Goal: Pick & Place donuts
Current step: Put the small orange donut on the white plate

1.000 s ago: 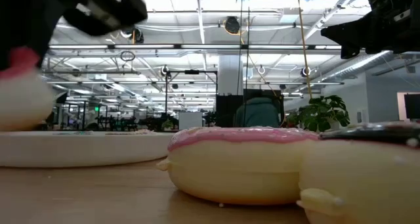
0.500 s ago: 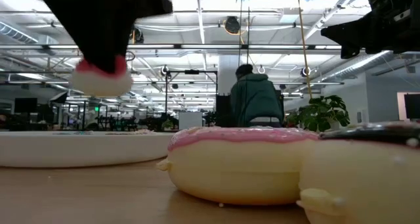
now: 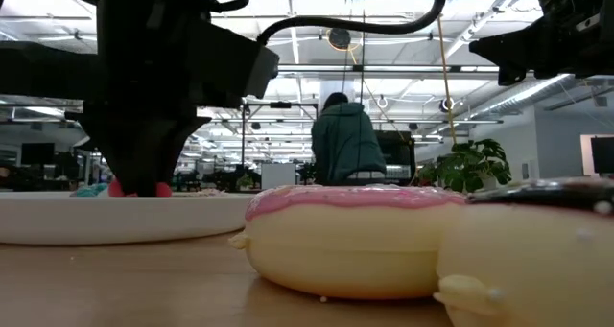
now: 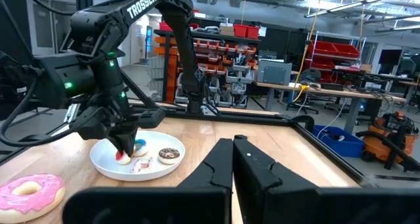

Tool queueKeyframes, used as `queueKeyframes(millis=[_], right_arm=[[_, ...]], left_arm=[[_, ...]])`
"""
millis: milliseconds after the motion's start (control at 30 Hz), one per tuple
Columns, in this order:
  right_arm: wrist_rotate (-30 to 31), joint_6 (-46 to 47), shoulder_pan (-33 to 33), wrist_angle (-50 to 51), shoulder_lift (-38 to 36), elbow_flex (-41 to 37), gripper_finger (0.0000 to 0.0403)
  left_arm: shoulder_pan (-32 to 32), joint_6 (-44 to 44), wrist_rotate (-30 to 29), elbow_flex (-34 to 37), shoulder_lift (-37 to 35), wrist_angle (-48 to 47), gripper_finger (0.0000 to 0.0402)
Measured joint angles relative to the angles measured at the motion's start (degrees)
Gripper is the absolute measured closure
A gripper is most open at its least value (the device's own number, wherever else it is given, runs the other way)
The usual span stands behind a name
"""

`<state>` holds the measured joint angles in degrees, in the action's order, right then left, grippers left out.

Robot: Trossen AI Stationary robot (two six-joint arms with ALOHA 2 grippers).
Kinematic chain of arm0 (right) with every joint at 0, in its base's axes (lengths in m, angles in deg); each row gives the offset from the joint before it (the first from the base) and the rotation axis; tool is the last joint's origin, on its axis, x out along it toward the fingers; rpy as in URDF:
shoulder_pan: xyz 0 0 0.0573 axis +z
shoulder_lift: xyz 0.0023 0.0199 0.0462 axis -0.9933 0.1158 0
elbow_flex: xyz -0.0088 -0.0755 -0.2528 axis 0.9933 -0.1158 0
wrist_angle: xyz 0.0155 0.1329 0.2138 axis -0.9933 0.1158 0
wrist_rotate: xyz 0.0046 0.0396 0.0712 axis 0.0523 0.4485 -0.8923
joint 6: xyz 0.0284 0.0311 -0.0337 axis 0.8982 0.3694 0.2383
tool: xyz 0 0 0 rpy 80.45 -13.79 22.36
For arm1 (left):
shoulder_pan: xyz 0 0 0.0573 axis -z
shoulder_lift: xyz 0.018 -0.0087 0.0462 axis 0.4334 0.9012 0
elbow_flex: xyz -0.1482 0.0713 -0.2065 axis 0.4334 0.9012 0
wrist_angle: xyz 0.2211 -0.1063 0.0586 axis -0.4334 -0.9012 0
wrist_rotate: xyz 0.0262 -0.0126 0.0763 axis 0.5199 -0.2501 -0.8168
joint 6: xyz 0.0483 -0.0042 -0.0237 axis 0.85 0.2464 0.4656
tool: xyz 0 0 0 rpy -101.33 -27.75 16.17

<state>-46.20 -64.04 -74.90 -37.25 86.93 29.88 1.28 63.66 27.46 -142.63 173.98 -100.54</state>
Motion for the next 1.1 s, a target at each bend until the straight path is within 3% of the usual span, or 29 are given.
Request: queueKeyframes(millis=[133,333,633,1100], right_arm=[[0.0,-0.02,-0.01,0.0,-0.02,0.0,0.0403],[0.0,-0.02,-0.01,0.0,-0.02,0.0,0.0403],[-0.02,-0.04,0.0,0.0,-0.02,0.0,0.0403],[-0.02,0.13,0.01,0.0,-0.02,0.01,0.0403]], left_arm=[[-0.02,-0.28,-0.59,-0.05,-0.02,0.5,0.0385],[0.15,1.15,1.17,-0.39,-0.02,0.62,0.0362],[0.05,2.68,-0.38,-0.43,-1.48,4.44,0.039],[-1.71,-0.7,1.9,2.04,-1.4,5.32,0.0341]])
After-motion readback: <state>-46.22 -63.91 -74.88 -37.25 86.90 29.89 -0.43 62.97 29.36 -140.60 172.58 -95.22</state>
